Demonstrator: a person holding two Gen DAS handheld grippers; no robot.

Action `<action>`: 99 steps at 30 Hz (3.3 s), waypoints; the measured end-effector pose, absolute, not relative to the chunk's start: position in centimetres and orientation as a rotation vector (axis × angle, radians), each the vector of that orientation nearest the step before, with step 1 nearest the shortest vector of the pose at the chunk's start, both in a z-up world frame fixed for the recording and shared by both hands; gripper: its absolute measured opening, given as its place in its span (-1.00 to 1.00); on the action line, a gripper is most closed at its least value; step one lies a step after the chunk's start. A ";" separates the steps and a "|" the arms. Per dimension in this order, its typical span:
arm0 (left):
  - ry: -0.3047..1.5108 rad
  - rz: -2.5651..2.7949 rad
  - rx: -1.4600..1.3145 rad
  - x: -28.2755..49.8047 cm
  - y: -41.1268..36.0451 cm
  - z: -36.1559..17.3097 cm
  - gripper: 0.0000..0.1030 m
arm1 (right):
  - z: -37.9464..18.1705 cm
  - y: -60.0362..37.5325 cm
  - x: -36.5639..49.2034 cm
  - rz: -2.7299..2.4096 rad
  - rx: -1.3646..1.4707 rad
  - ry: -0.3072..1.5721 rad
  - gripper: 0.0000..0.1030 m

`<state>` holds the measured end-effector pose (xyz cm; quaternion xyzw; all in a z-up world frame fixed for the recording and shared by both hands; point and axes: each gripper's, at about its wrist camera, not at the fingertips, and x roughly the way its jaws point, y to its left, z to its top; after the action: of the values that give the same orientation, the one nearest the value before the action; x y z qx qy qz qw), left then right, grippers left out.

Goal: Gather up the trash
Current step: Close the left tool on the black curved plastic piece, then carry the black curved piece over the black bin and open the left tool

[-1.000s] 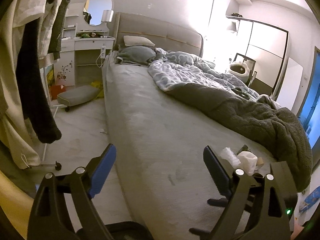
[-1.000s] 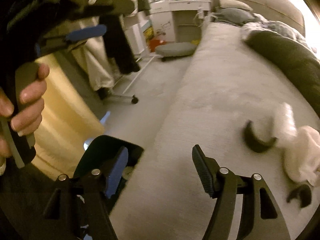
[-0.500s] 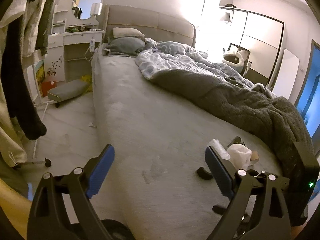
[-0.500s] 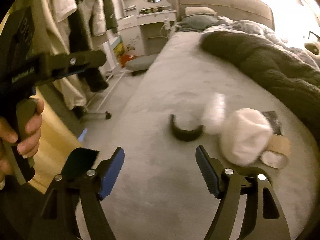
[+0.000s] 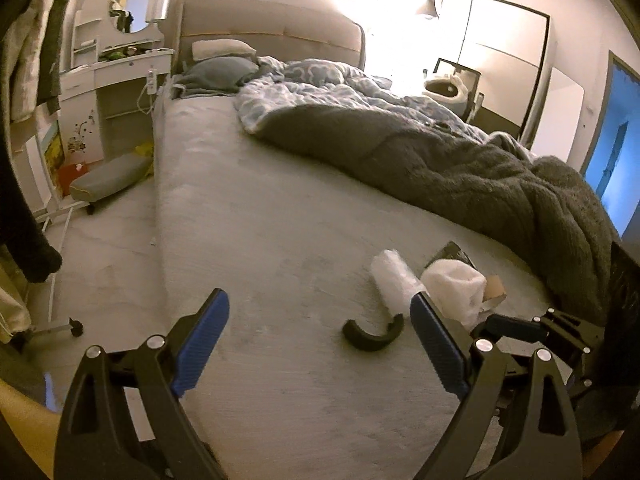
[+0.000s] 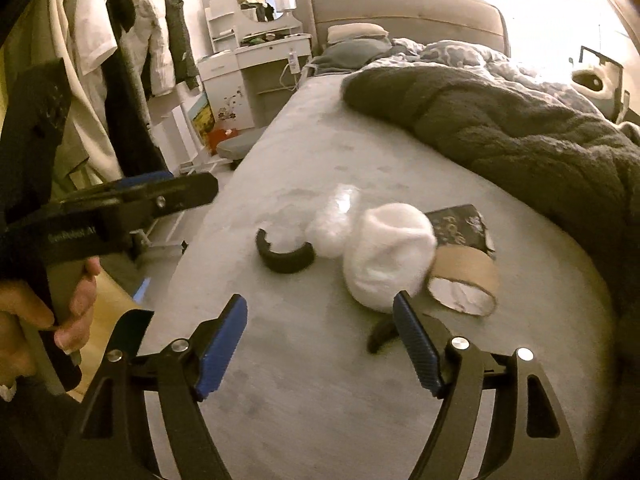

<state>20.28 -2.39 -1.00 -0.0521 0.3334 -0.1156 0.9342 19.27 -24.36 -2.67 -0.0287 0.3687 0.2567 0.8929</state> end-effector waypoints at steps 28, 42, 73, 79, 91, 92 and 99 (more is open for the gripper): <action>0.865 -0.287 -0.089 24.1 -8.1 -6.7 0.20 | -4.6 -28.9 20.7 0.443 -0.002 0.803 0.61; 0.867 -0.270 -0.064 23.9 -7.9 -6.7 -0.04 | -5.1 -28.9 21.4 0.452 0.015 0.837 -0.03; 0.793 -0.153 -0.124 18.1 -3.0 -5.3 -0.04 | -0.7 -28.2 17.7 0.529 0.128 0.767 -0.06; 0.821 -0.079 -0.144 15.7 -0.9 -6.3 -0.04 | -0.7 -26.2 17.3 0.580 0.106 0.775 -0.06; 0.866 0.018 -0.162 12.0 2.1 -8.4 -0.04 | -0.6 -24.3 16.1 0.644 0.117 0.788 -0.06; 0.867 0.024 -0.159 11.7 2.3 -8.4 -0.04 | -0.5 -23.9 16.0 0.652 0.112 0.788 -0.06; 0.880 0.055 -0.160 10.5 3.7 -8.7 -0.04 | 0.3 -21.9 15.8 0.692 0.102 0.777 -0.05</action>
<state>10.50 3.66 -8.66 -0.0775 0.4255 0.0266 0.9013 15.84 -21.89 0.28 0.0488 0.3712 0.3302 0.8665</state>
